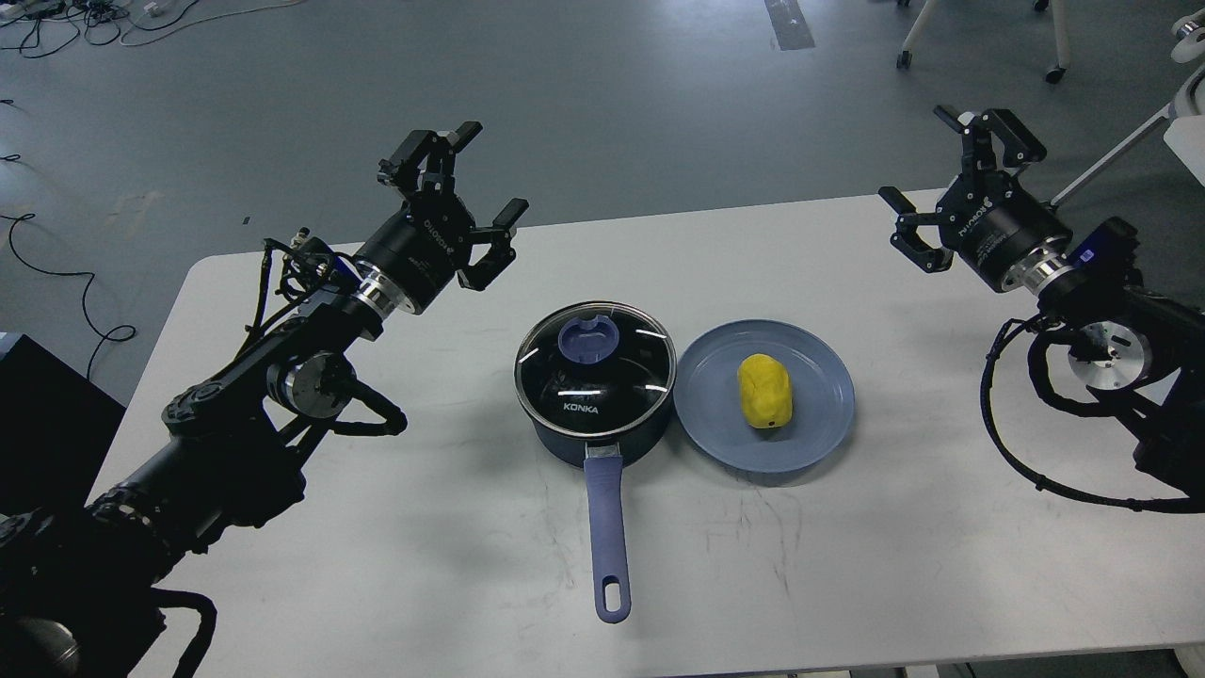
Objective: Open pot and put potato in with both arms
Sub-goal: 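Move the left gripper toward the blue knob of the glass lid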
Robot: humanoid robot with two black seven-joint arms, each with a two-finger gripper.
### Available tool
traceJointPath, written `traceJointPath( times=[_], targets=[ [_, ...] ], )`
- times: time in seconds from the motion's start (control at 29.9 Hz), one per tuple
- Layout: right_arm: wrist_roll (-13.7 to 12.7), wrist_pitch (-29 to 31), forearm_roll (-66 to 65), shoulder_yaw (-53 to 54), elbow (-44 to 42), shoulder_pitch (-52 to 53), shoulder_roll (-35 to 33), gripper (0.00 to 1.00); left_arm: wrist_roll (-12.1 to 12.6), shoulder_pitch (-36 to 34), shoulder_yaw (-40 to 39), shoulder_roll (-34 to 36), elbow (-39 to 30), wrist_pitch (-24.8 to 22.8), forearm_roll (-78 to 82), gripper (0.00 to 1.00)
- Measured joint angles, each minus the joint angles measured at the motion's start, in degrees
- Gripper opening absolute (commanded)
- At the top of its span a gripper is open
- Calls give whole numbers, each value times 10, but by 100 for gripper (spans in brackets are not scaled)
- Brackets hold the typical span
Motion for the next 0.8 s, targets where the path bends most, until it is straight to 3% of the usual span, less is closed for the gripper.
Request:
traceJointPath(
  times=[0.37, 0.53, 0.7, 0.8],
  targets=[
    [0, 0, 1, 0, 0, -1, -10, 100, 4, -9, 7, 2, 1, 0, 2, 98],
    [0, 0, 1, -1, 1, 0, -12, 100, 3, -23, 13, 5, 32, 0, 30, 98],
    [0, 0, 1, -1, 2, 0, -18, 100, -46, -33, 13, 24, 27, 0, 88, 98],
    [0, 0, 1, -1, 3, 1, -20, 100, -54, -56, 14, 56, -11, 0, 157, 98]
  ],
)
